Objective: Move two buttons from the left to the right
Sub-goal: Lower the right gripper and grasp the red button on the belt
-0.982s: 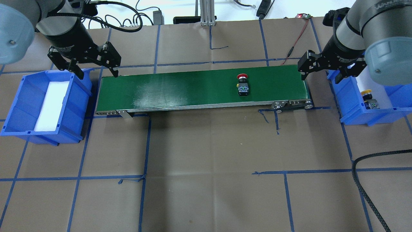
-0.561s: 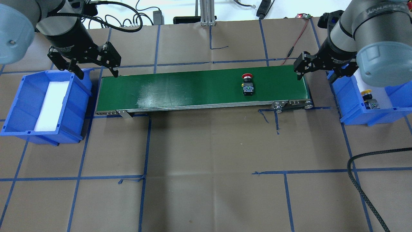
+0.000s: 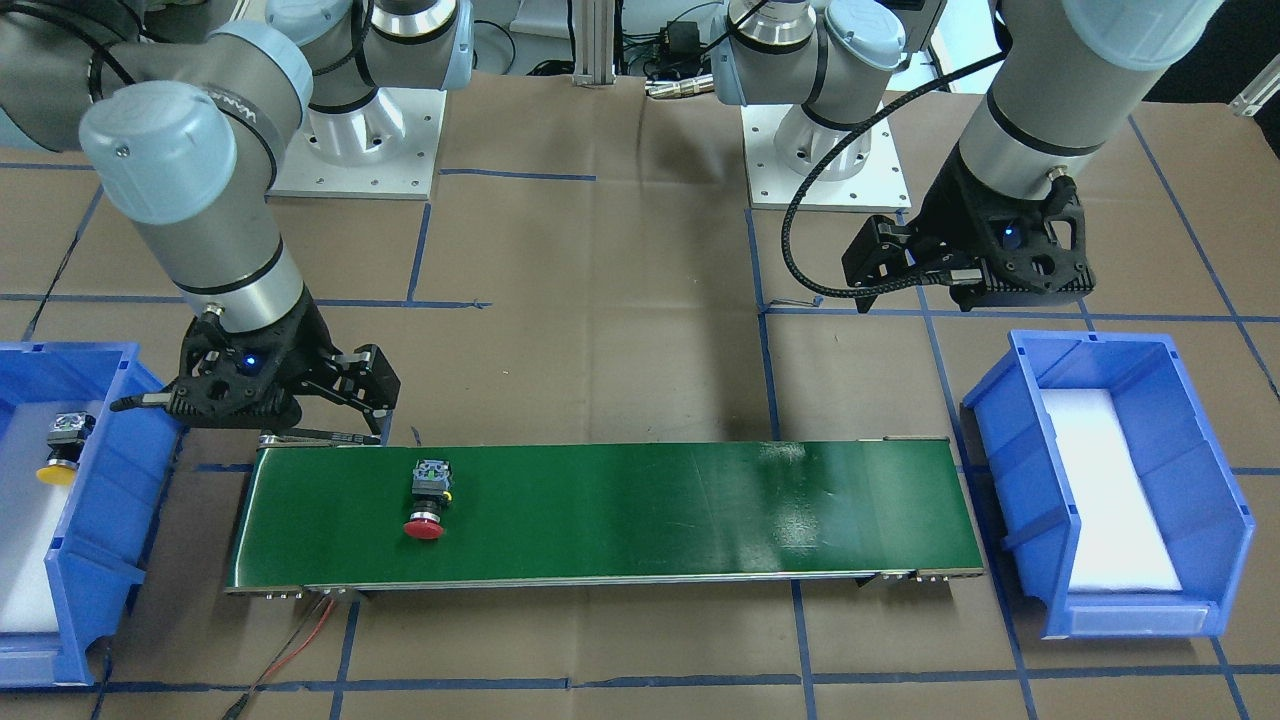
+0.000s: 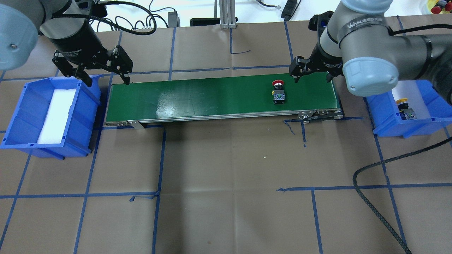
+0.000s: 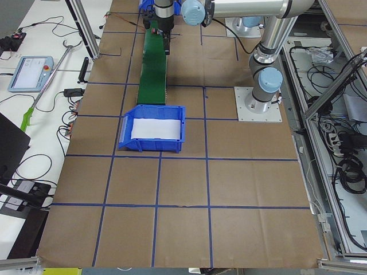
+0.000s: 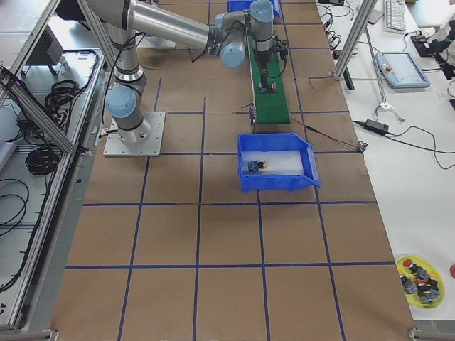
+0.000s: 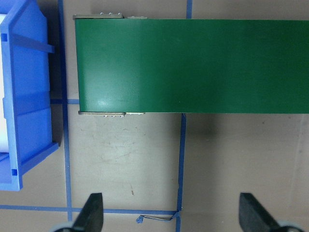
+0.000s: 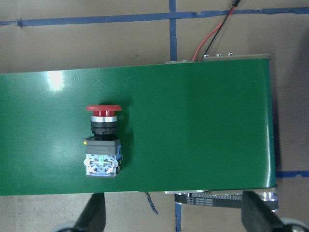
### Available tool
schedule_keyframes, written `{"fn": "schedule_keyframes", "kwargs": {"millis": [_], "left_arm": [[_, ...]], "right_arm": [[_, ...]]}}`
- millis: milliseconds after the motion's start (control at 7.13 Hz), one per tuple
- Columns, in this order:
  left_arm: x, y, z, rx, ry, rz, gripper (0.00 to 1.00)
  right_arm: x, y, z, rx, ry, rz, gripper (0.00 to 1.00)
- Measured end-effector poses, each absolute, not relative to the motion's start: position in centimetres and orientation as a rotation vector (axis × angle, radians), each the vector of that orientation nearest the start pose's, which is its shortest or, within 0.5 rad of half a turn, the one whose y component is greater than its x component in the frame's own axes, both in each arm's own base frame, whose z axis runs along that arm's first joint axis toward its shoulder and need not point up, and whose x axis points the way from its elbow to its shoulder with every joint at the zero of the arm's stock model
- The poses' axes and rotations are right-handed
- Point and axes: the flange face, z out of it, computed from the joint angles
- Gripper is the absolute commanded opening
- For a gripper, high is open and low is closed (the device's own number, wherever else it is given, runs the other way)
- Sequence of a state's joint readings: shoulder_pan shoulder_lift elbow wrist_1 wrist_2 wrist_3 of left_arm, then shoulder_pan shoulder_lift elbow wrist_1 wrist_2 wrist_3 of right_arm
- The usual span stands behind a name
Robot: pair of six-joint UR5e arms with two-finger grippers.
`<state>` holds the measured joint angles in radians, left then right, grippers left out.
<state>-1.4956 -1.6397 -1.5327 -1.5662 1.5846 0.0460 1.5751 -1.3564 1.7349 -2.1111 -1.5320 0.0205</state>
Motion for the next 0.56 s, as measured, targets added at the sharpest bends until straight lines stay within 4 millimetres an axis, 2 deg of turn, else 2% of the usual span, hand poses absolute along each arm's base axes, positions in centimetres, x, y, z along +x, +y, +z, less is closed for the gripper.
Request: {"fn": "schedule_keyframes", "kwargs": {"millis": [280,561], "left_arm": [[-9.3,-52.7,47.3,-0.045,3.129,0.041,1.0],[-9.3,-52.6,47.3,-0.045,3.129,0.04,1.0]], "right_arm": [[16.2,-59.0,32.9,0.003,3.095,-0.234,0.99],[17.2,-60.1,30.8,0.003,3.103,-0.19,0.99]]}}
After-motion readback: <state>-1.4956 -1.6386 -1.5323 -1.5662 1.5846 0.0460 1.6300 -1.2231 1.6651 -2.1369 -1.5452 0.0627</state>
